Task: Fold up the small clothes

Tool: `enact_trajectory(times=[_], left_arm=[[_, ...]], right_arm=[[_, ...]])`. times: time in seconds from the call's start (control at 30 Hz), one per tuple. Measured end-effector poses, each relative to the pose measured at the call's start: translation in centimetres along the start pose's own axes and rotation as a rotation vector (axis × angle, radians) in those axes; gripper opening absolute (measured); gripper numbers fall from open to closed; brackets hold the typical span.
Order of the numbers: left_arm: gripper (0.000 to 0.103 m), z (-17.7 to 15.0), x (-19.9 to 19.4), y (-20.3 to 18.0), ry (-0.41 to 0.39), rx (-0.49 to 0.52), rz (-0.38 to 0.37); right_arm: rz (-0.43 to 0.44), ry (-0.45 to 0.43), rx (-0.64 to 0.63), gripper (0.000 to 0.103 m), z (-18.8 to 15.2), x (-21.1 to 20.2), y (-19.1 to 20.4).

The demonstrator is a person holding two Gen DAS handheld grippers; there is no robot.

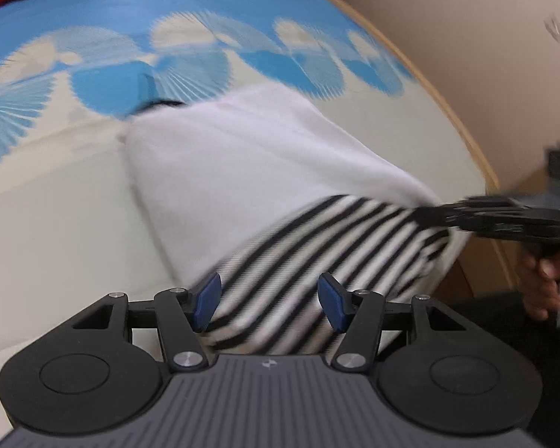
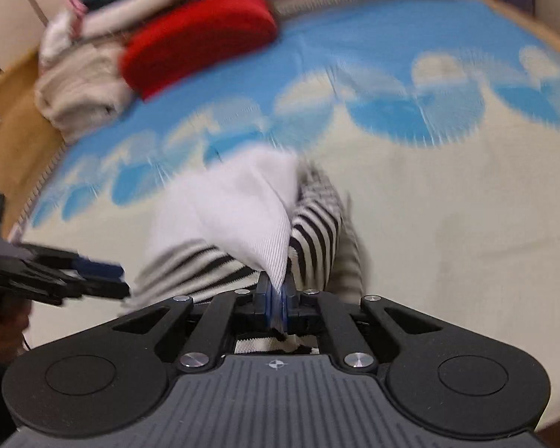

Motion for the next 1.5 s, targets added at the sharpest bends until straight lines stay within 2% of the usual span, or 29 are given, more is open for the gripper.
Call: enact_trajectory(times=[0.07, 0.1, 0.17, 0.2, 0.33, 0.4, 0.5, 0.53, 0.67, 0.73, 0.8, 0.93, 1.1, 1.17, 1.2, 1.23, 1.3, 1.4, 1.5], left_arm=[[0.062, -1.0, 2.3, 0.0, 0.082, 0.032, 0.036], [0.063, -1.6, 3.3, 0.1, 0.122, 0.055, 0.061], [0.067, -2.8, 5.0, 0.5, 0.194, 0.110, 0.123], [0.074, -3.3, 5.5, 0.8, 0.218, 0.121, 0.142], [0.074, -3.3, 5.4, 0.7, 0.222, 0.114, 0.129], [0.074, -2.9, 4.6, 0.7, 0.208, 0.092, 0.113], [0.074, -1.2, 2.1, 1.6, 0.104, 0.031, 0.098], [0.074, -0.5, 1.1, 2.3, 0.055, -0.017, 0.084], [0.074, 1.3, -1.0, 5.3, -0.076, -0.187, 0.082], [0.074, 2.0, -1.2, 6.6, -0.099, -0.257, 0.094], [0.074, 2.3, -1.3, 7.4, -0.115, -0.300, 0.094], [0.074, 3.2, -1.7, 7.8, -0.148, -0.345, 0.097], [0.074, 3.6, -2.0, 8.2, -0.184, -0.400, 0.087], [0.074, 3.7, -2.1, 8.7, -0.196, -0.426, 0.093], [0.074, 3.7, -2.2, 8.9, -0.203, -0.437, 0.095], [0.074, 3.8, -2.4, 9.1, -0.210, -0.448, 0.096], [0.074, 4.0, -2.6, 9.3, -0.221, -0.456, 0.099], [0.074, 4.3, -2.9, 9.3, -0.225, -0.445, 0.103], [0.074, 4.1, -2.9, 9.0, -0.216, -0.428, 0.100]], right_arm=[[-0.037, 0.124, -0.073, 0.004, -2.0, 2.5, 0.0], [-0.080, 0.177, -0.153, 0.004, -3.2, 3.9, 0.3], [-0.159, 0.247, -0.272, 0.004, -5.0, 6.0, 0.4], [-0.161, 0.267, -0.287, 0.004, -5.4, 6.6, 0.4], [-0.160, 0.295, -0.272, 0.004, -5.6, 8.0, 0.4], [-0.155, 0.284, -0.281, 0.004, -5.3, 7.9, 0.6], [-0.120, 0.234, -0.223, 0.009, -4.2, 7.2, 0.2], [-0.108, 0.185, -0.192, 0.017, -3.2, 6.5, -0.2], [-0.035, -0.087, 0.038, 0.027, 1.8, 2.7, -2.1], [-0.012, -0.153, 0.148, 0.039, 3.3, 2.4, -3.1], [0.018, -0.160, 0.193, 0.042, 4.4, 3.3, -2.8], [0.046, -0.143, 0.225, 0.054, 6.3, 5.7, -1.1], [0.065, -0.077, 0.288, 0.057, 7.7, 9.4, 0.9], [0.083, -0.077, 0.299, 0.056, 7.9, 9.8, 1.7], [0.082, -0.081, 0.293, 0.046, 8.1, 9.9, 2.1], [0.072, -0.093, 0.281, 0.024, 8.2, 9.9, 2.4], [0.043, -0.118, 0.262, 0.003, 8.6, 9.9, 2.8], [0.043, -0.193, 0.277, 0.002, 9.6, 9.0, 2.5], [-0.104, -0.239, 0.312, 0.002, 10.1, 8.8, 0.3]])
Point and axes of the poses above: each gripper's, at about its wrist camera, not at the fingertips, and x roughly the way its jaws point, y to its left, z to its top, the point moved 9 cm from there along x, roughly the way its jaws point, and after that the axes turned 10 degrees about -z, right-handed, at the moved point
